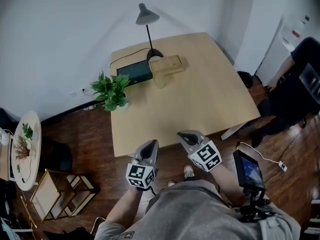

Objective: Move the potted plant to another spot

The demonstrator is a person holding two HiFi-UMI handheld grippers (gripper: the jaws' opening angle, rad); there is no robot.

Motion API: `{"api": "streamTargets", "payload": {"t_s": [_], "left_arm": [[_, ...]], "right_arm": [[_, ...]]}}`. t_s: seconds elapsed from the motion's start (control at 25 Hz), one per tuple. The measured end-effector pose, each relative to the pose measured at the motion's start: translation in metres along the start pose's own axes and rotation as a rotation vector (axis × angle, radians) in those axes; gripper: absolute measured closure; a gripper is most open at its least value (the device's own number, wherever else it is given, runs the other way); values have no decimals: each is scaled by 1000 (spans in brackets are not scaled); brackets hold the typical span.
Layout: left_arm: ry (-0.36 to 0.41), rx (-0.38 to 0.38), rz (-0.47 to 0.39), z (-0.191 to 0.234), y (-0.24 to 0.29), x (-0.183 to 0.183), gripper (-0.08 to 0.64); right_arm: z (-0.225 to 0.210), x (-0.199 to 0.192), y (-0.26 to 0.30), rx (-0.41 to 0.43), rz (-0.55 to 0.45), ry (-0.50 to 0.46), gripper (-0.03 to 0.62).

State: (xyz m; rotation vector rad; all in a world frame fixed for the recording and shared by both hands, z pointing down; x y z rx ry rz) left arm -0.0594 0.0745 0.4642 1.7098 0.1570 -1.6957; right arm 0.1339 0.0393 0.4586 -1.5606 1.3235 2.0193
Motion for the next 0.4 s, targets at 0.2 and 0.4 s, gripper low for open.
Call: {"api": "streamTargets", "payload": {"t_s": [0.2, 0.4], "left_arm": [[3, -1, -12, 0, 3, 3, 568], [7, -2, -21, 1, 6, 6, 568]], "right_arm": [[-4, 0, -1, -9, -2, -4, 588], [-8, 2, -1, -16, -6, -10, 588]]}}
Point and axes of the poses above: the fingertips, and each gripper's own axes: y forward along the fingers, z to its left, x out of its top, the point moved 8 cm from there along -y, backward along the fingers, and after that the axes turned 13 degrees about z, right-handed, at the moved point
